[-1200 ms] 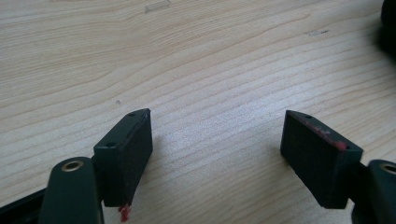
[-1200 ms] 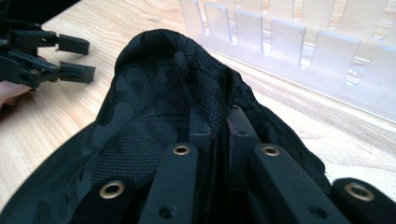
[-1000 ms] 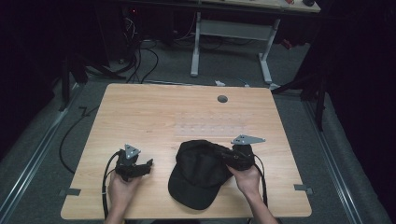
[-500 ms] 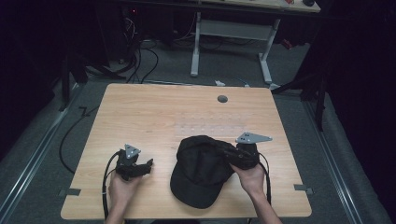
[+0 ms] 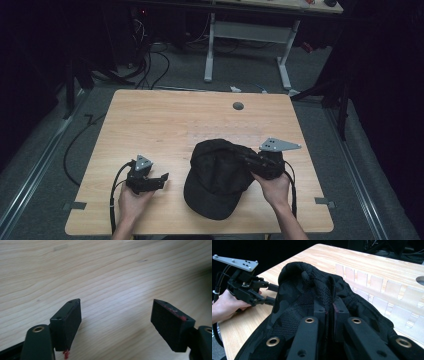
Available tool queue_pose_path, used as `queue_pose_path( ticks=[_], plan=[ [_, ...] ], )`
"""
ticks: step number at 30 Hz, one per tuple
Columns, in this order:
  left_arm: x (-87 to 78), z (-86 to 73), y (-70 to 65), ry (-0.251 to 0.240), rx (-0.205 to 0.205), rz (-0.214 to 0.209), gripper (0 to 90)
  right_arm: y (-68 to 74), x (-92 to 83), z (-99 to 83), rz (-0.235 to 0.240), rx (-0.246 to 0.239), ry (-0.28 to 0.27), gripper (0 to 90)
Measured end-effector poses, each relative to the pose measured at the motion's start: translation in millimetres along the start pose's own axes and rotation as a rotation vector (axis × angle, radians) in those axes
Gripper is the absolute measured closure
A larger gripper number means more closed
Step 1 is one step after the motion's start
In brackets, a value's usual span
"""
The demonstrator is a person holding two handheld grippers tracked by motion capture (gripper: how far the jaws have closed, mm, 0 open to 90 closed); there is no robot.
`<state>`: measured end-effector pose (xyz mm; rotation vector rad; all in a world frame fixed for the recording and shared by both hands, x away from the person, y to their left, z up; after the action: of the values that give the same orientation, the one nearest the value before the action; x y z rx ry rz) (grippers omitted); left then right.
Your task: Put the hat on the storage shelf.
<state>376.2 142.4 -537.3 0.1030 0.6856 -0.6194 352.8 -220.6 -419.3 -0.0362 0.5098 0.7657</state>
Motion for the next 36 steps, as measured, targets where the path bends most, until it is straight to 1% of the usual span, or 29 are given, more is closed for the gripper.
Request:
queue_pose_path(
  ticks=[1,4,6,7,10,14,16,22,24,25,26,27,28,31,36],
  plan=[
    [-4.0,3.4,-4.8,-0.013,0.011,-0.034,24.1,-0.5,-1.2,1.0,0.002,-0.002,-0.004,84.5],
    [-10.6,9.6,-12.9,-0.036,0.022,-0.1,23.4,-1.1,-2.7,2.4,0.001,-0.006,-0.007,84.5],
    [-14.7,14.3,-18.3,-0.043,0.03,-0.151,22.9,-1.2,-3.9,3.4,0.002,-0.008,-0.011,84.5],
    [-16.3,16.7,-21.1,-0.047,0.034,-0.17,22.5,-1.6,-4.4,4.1,0.002,-0.013,-0.015,84.5],
    [-20.5,23.5,-29.2,-0.054,0.047,-0.22,21.1,-2.2,-6.0,5.9,0.001,-0.017,-0.02,84.5],
    [-22.9,31.4,-39.5,-0.049,0.051,-0.303,19.7,-3.0,-7.4,8.2,0.001,-0.031,-0.028,84.5],
    [-22.9,35.2,-45.1,-0.042,0.062,-0.345,19.4,-3.1,-7.8,9.2,0.006,-0.036,-0.032,84.4],
    [-19.9,42.9,-59.1,-0.006,0.091,-0.404,16.9,-3.5,-5.6,9.2,0.016,-0.05,-0.031,84.4],
    [-18.3,44.3,-62.2,0.004,0.096,-0.421,16.7,-3.0,-4.6,9.0,0.02,-0.054,-0.031,84.4],
    [-18.3,44.3,-62.2,0.004,0.096,-0.421,16.5,-2.7,-4.1,9.0,0.024,-0.056,-0.033,84.4],
    [-15.8,45.6,-65.1,0.017,0.099,-0.44,16.2,-2.4,-3.4,9.1,0.029,-0.059,-0.037,84.4],
    [-15.8,45.6,-65.1,0.017,0.099,-0.44,16.1,-2.4,-3.4,9.1,0.029,-0.059,-0.037,84.4],
    [-13.4,46.6,-67.7,0.024,0.097,-0.454,16.0,-1.9,-2.8,9.4,0.04,-0.062,-0.044,84.3],
    [-10.7,47.7,-70.3,0.037,0.096,-0.468,16.0,-1.2,-2.4,10.0,0.061,-0.064,-0.056,84.4],
    [-7.2,48.9,-73.5,0.053,0.11,-0.488,16.1,0.0,-2.6,10.6,0.094,-0.073,-0.074,84.2]
  ],
)
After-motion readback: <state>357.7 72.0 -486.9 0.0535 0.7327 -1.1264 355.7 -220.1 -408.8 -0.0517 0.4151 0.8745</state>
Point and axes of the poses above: each handheld gripper's, and its own axes: x roughly forward along the jaws, z roughly out of its top, y roughly to its left, the point moved 2 cm from there along x, roughly forward along the jaws, and after that the axes turned 2 degrees about -y, right-handed, at the moved point
